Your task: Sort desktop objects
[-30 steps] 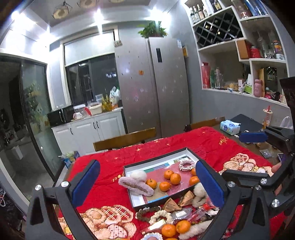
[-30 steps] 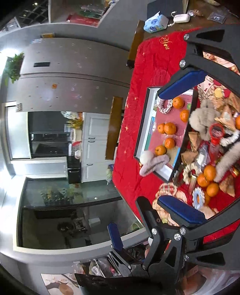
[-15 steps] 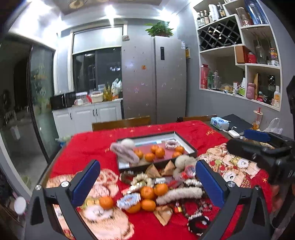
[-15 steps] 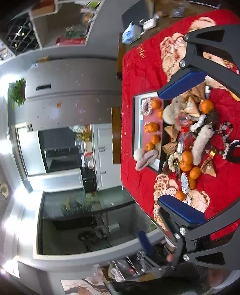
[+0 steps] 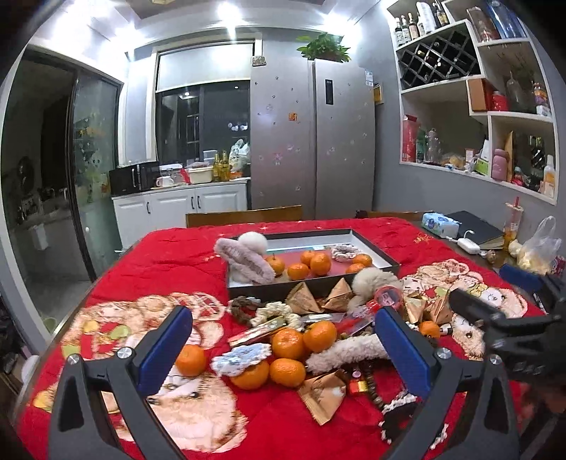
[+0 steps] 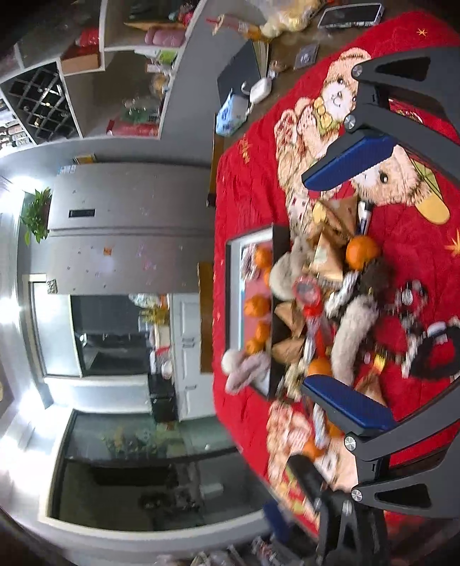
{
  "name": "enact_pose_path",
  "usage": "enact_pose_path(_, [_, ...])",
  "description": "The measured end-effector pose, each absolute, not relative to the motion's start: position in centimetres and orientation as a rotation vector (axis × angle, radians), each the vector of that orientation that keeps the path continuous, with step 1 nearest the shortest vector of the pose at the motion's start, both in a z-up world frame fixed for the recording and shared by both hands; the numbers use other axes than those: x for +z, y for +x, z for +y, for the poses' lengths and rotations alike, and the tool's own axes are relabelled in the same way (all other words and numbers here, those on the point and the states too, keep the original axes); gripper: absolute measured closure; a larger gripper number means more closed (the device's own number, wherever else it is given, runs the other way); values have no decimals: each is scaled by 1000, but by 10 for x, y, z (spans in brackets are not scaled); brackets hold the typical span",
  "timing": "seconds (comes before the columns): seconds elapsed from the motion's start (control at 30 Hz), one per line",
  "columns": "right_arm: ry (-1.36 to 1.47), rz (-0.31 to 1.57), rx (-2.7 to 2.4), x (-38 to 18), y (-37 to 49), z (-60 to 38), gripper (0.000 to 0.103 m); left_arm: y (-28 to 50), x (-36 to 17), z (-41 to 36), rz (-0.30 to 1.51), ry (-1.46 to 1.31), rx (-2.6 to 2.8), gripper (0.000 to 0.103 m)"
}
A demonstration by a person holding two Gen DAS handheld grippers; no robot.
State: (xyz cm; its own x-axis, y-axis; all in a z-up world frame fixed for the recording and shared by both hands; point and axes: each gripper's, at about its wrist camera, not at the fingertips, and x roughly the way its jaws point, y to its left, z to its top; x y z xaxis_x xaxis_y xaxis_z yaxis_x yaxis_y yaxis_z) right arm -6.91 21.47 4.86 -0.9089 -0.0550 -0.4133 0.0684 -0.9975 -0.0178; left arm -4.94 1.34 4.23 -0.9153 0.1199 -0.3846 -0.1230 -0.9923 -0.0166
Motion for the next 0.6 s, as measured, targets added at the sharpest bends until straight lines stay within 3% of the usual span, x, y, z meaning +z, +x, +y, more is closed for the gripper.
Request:
enact_pose_path(0.37, [689, 96, -3076, 4, -103, 216, 0, -86, 4, 14, 29, -638, 3015, 0])
enact_pose_path(0.6, [725, 99, -3080, -5, -108, 215, 0, -93, -7, 2, -72, -649, 2995, 0])
